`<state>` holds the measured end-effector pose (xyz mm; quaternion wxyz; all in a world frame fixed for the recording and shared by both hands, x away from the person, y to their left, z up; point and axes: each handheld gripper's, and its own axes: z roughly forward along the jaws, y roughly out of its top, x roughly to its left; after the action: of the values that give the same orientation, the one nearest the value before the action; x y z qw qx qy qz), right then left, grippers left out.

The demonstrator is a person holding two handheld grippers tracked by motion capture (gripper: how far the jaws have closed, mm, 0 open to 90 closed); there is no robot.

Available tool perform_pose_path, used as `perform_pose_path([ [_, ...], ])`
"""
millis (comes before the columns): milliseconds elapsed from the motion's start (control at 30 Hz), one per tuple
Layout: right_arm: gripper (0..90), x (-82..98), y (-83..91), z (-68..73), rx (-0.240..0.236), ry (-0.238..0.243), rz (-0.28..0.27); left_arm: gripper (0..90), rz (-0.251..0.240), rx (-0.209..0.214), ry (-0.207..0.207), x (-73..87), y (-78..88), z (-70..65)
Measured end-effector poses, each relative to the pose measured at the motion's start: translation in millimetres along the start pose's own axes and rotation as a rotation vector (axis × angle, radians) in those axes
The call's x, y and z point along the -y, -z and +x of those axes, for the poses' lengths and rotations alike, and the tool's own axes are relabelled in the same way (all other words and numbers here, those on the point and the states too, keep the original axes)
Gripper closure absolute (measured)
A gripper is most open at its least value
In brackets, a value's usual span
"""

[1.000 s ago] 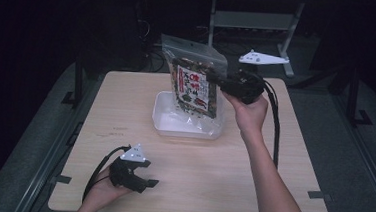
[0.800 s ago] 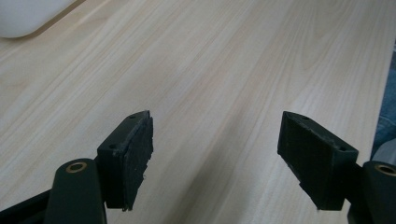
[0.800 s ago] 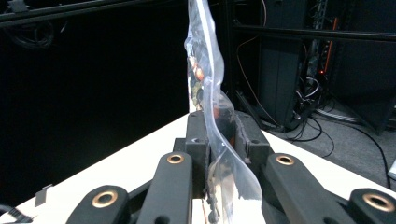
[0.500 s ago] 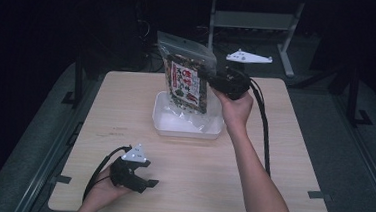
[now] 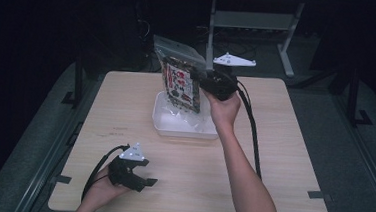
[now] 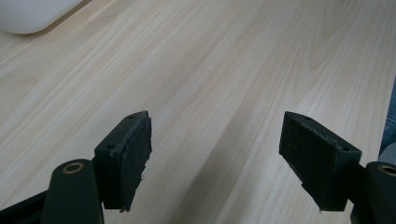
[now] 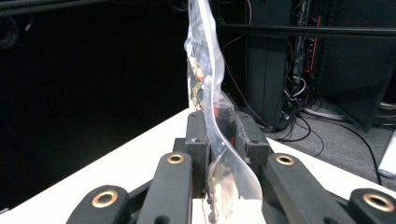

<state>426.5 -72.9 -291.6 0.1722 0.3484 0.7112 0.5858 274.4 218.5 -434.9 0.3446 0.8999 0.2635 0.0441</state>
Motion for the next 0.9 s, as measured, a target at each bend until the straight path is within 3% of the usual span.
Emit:
perform_pose_path([
  [400,77.0,18.4,-19.7,1.0,0.022,-0.006,-0.001,24.5,0.002,0.007,0.008,0.7,-0.5,1.0],
  [900,76.9,46.2,-28.1,-5.1,0.027,-0.018,-0.026,24.6,-0.002,0.008,0.011,1.3,-0.5,2.0],
])
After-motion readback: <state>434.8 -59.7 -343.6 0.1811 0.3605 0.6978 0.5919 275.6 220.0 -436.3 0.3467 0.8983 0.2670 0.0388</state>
